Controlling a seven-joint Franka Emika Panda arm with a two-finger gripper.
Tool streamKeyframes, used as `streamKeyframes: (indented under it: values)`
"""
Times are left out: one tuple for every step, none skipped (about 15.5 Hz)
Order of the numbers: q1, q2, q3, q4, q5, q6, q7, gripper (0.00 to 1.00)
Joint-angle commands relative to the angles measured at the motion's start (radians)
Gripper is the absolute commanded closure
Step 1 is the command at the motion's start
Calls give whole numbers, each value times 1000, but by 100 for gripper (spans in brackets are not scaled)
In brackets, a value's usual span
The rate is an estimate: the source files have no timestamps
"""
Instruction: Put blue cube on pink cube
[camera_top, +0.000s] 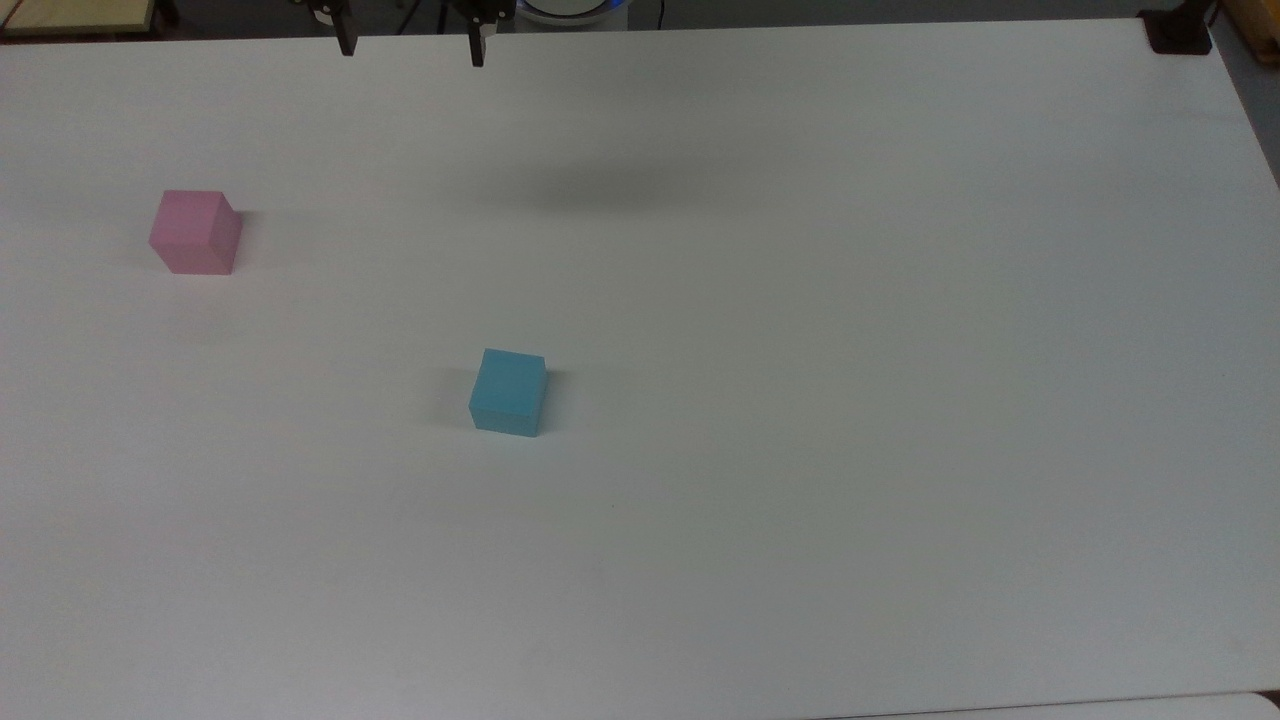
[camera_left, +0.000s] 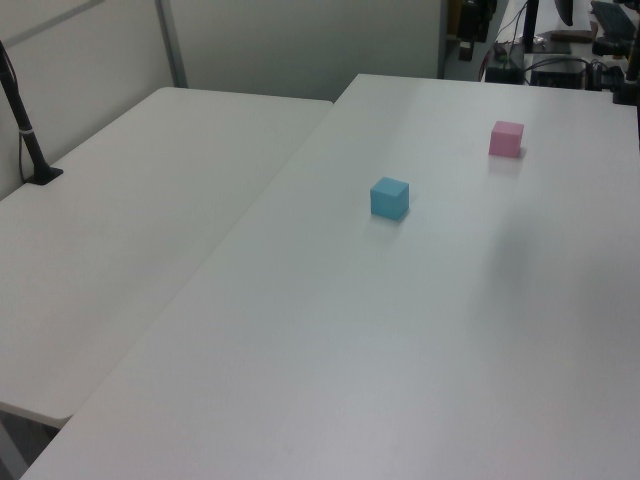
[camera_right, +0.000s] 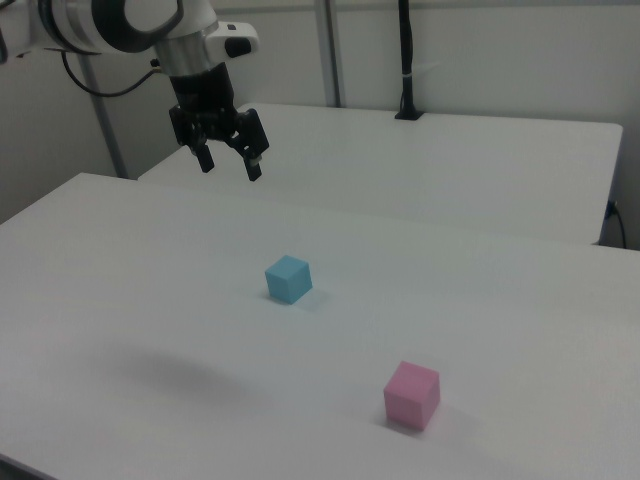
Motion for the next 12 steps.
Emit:
streamKeyframes:
  values:
    - [30, -10, -10, -20, 2, -9, 4, 0]
    - [32, -10, -10, -20, 4, -8, 5, 0]
    - [32, -10, -10, -20, 2, -8, 14, 0]
    - [32, -10, -10, -20, 1, -9, 24, 0]
    - [33, -10, -10, -20, -1, -9, 24, 0]
    - [33, -10, -10, -20, 1, -9, 24, 0]
    - [33, -10, -10, -20, 1, -9, 24, 0]
    - [33, -10, -10, -20, 1, -11, 24, 0]
    - [33, -10, -10, -20, 1, -12, 24, 0]
    - [33, -10, -10, -20, 4, -11, 24, 0]
    - [33, -10, -10, -20, 5, -11, 24, 0]
    - [33, -10, -10, -20, 5, -12, 24, 0]
